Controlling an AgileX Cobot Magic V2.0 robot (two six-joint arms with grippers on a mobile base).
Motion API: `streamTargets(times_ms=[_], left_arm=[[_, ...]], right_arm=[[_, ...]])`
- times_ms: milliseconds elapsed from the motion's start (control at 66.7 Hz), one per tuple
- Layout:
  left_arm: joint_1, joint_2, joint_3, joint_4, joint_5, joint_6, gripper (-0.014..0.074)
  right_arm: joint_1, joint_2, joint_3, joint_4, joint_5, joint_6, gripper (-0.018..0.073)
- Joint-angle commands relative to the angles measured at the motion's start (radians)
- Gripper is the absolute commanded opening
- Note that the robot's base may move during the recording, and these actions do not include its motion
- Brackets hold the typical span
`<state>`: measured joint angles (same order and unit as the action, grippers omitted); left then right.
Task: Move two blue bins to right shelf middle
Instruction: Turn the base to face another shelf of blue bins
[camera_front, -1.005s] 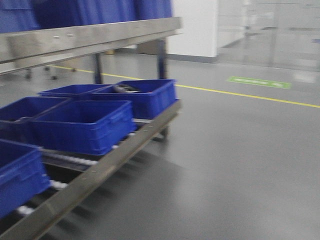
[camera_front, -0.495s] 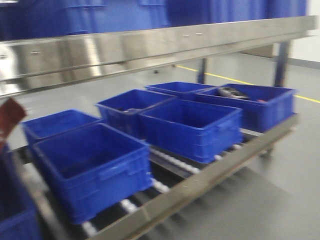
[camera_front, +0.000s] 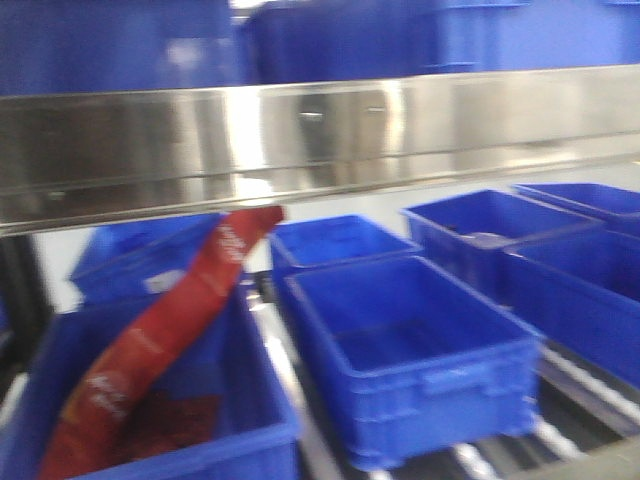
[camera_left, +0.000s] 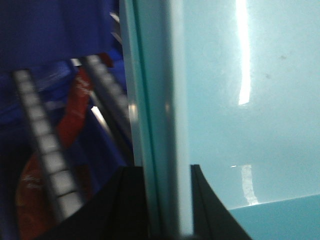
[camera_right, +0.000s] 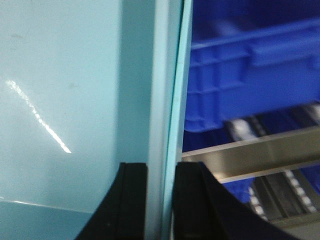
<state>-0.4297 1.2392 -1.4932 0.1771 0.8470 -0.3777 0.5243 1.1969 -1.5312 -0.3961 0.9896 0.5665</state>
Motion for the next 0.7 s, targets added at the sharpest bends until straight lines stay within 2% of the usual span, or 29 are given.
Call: streamTargets(times_ms=[0, 690], left_arm=[[0.003, -0.017, -0.02, 0.018, -0.087, 0.016, -0.0111], [0.003, -0.017, -0.02, 0.018, -0.087, 0.016, -0.0111]], right_arm=[[-0.002, -0.015, -0.018, -0.023, -0.081, -0.01, -0.0166], [-0.002, -0.015, -0.018, -0.023, -0.083, -0.01, -0.0166]])
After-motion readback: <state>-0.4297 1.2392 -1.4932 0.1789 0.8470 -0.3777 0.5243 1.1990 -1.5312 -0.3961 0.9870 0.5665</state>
